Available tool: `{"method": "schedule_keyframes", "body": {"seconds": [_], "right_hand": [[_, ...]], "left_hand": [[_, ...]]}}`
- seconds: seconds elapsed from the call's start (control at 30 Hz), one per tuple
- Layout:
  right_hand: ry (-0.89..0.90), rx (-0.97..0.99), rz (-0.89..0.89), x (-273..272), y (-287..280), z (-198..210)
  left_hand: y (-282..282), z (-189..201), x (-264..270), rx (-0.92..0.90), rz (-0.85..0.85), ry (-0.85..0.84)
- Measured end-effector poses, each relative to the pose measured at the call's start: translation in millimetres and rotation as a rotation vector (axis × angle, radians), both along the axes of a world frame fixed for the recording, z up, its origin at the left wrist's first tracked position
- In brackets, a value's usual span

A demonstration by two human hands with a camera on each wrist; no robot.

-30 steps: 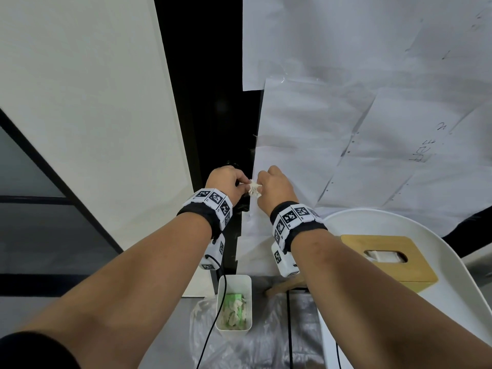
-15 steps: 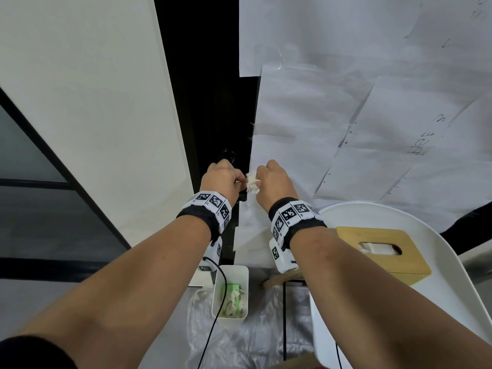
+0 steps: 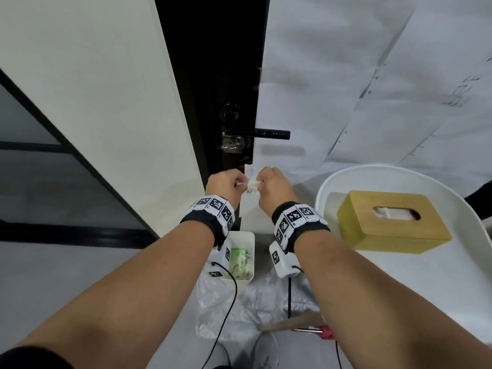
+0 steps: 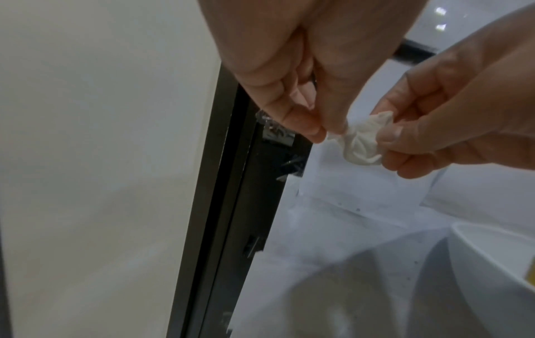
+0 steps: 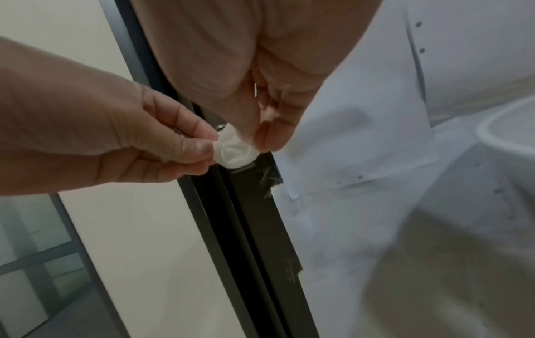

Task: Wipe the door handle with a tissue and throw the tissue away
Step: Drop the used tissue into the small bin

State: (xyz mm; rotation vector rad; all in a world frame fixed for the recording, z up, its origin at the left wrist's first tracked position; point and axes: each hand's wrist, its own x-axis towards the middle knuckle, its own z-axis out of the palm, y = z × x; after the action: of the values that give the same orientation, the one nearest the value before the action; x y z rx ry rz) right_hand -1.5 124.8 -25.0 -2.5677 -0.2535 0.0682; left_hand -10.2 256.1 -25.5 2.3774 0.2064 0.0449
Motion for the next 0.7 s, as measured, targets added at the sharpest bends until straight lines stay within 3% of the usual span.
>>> {"method": "schedule_keyframes", "body": {"seconds": [0.3, 0.7], "right_hand": [[0.1, 0.006, -0.085, -37, 21, -73], [0.286, -0.045, -0.039, -62, 26, -181]], "left_hand": [[19, -72, -26, 0.083, -0.137, 0.132], [22, -169, -46, 0.153, -0.174, 0.381]]}}
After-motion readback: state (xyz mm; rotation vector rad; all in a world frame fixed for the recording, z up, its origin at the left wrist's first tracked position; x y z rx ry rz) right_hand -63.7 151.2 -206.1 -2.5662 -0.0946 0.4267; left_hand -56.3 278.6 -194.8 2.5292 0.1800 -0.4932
